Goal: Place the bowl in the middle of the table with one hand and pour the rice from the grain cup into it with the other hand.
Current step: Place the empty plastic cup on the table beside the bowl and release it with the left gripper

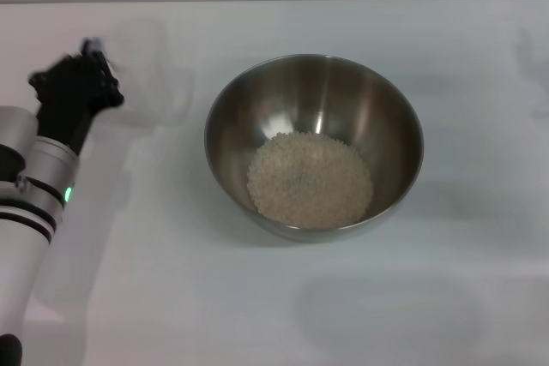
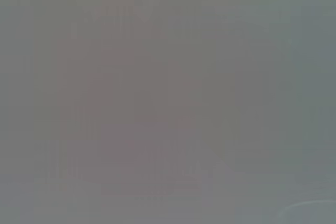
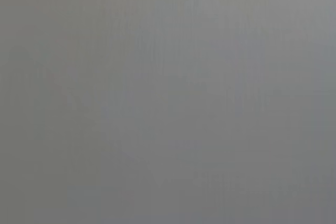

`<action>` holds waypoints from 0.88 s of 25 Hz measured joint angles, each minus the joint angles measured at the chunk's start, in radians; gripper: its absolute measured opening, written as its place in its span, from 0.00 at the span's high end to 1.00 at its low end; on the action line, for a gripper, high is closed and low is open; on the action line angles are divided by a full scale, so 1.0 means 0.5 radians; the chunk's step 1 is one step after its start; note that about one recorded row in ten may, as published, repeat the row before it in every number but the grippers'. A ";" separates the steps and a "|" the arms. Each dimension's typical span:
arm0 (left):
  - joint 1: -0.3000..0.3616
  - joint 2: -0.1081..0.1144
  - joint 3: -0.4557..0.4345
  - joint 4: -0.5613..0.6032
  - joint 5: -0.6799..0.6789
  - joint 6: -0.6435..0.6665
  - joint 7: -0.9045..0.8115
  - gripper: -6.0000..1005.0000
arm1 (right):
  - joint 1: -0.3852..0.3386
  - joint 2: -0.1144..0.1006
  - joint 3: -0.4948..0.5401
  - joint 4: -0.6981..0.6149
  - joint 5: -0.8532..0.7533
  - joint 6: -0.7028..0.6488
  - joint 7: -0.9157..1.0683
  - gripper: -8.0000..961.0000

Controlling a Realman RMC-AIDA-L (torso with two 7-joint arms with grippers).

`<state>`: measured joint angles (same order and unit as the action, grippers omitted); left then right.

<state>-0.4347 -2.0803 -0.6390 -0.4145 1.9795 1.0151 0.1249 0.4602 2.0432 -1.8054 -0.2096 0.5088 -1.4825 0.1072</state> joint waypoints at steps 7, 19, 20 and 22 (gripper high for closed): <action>-0.002 0.000 0.014 0.003 0.009 -0.210 -0.001 0.97 | 0.008 0.000 0.000 -0.004 0.000 0.000 0.001 0.45; -0.026 0.002 0.014 0.022 0.018 -0.337 -0.028 0.95 | 0.009 -0.003 0.000 -0.001 0.000 -0.008 0.003 0.45; -0.027 0.004 0.014 0.022 0.018 -0.341 -0.056 0.93 | 0.008 -0.003 0.000 -0.001 0.000 -0.009 0.003 0.45; -0.022 0.011 0.011 0.023 0.018 -0.350 -0.116 0.88 | 0.007 -0.003 0.000 -0.001 0.000 -0.011 0.003 0.45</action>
<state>-0.4454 -2.0750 -0.6336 -0.4029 1.9886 0.8400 0.0668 0.4638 2.0417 -1.8054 -0.2101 0.5088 -1.4879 0.1089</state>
